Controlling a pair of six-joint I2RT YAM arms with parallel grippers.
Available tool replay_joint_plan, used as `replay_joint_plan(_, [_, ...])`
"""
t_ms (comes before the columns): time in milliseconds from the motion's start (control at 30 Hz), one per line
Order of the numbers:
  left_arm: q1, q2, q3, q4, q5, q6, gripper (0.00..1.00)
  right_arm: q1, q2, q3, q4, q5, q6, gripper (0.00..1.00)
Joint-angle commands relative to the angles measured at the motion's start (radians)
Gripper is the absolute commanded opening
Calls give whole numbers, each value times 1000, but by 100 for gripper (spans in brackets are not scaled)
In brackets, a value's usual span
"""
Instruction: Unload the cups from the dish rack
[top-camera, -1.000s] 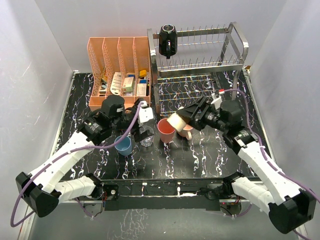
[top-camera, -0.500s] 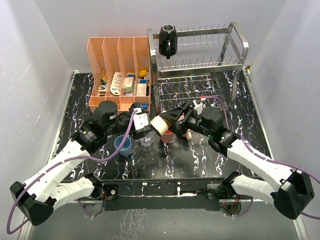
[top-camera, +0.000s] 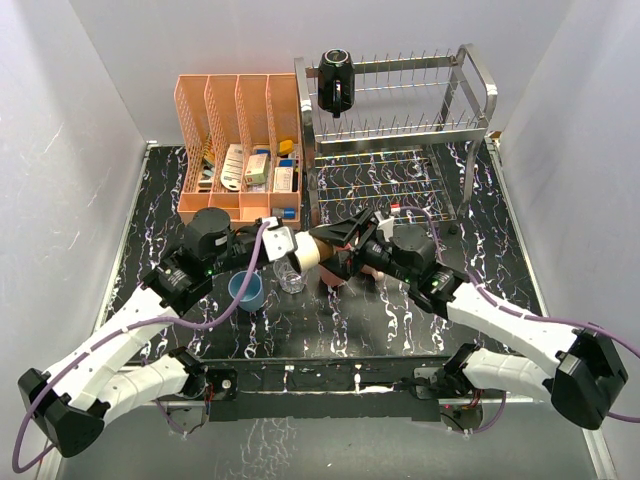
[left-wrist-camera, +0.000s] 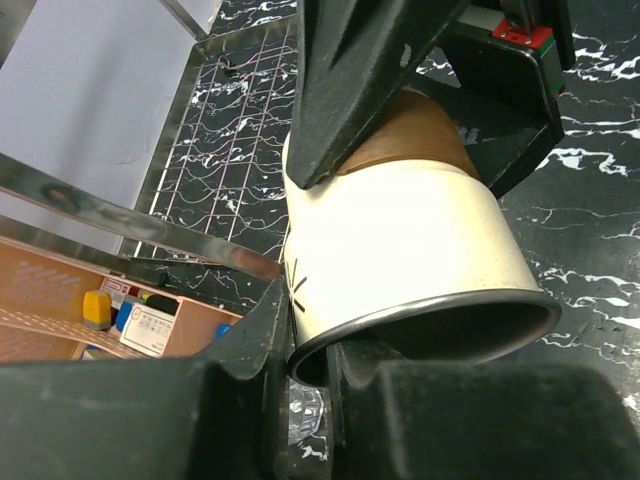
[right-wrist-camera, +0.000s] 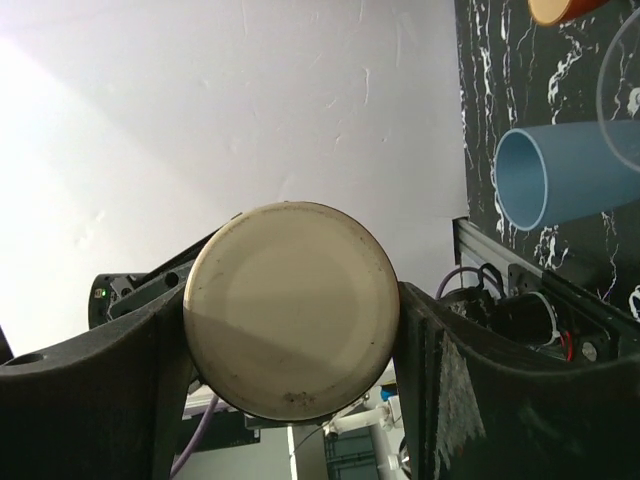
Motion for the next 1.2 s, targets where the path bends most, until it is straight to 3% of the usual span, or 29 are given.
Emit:
replay_joint_plan(0, [-5, -39, -5, -15, 17, -28, 0, 7, -45, -26, 18, 46, -61, 62])
replay_joint_plan(167, [-5, -19, 17, -57, 8, -40, 0, -14, -118, -38, -93, 125, -145, 98])
replay_joint_plan(333, [-5, 59, 93, -201, 43, -34, 0, -175, -176, 13, -352, 138, -365, 98])
replay_joint_plan(467, [-10, 168, 181, -442, 115, 79, 0, -379, -184, 110, -545, 95, -594, 98])
replay_joint_plan(600, [-55, 318, 263, -637, 55, 147, 0, -489, -161, 227, -678, 124, -778, 98])
replay_joint_plan(933, [-209, 517, 277, -672, -211, 211, 0, -543, -125, 396, -785, 251, -924, 98])
replay_joint_plan(1167, [-269, 604, 285, -663, -292, 255, 0, -545, -115, 422, -789, 251, -933, 98])
